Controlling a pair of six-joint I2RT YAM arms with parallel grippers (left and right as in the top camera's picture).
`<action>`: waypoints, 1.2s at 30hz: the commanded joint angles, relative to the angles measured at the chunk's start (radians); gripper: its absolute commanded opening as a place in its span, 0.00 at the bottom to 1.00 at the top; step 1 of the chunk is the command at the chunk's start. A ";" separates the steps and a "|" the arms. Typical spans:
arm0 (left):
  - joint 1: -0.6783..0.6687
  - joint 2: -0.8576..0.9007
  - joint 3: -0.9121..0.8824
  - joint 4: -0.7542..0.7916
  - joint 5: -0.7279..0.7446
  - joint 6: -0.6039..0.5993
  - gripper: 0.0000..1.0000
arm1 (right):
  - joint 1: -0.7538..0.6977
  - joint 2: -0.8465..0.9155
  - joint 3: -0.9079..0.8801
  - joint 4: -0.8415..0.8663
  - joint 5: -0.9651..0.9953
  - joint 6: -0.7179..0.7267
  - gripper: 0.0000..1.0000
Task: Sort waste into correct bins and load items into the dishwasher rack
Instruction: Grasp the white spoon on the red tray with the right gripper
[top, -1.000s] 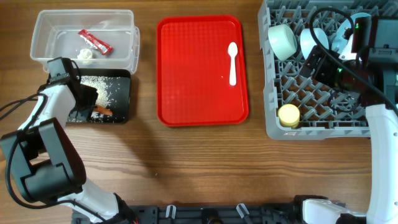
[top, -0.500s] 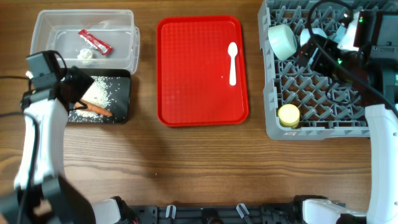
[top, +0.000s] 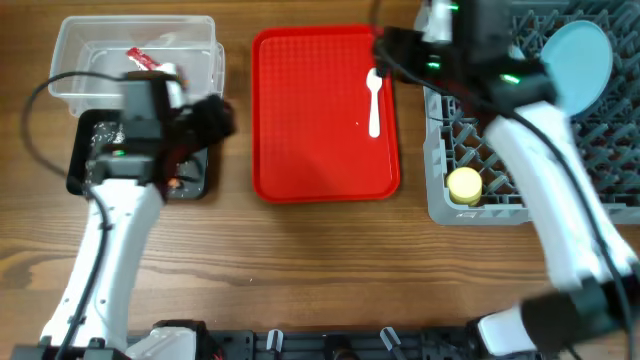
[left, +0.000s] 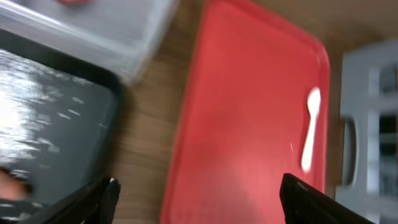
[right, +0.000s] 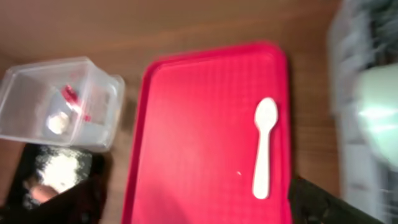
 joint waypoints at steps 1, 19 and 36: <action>-0.089 0.049 0.000 0.004 -0.091 -0.003 0.84 | 0.023 0.158 -0.002 0.014 0.035 0.048 0.89; -0.275 0.254 0.000 0.127 -0.091 0.002 0.86 | 0.024 0.517 -0.002 0.102 0.143 -0.053 0.71; -0.275 0.254 0.000 0.129 -0.091 0.002 0.92 | 0.024 0.583 -0.002 0.210 0.158 -0.074 0.49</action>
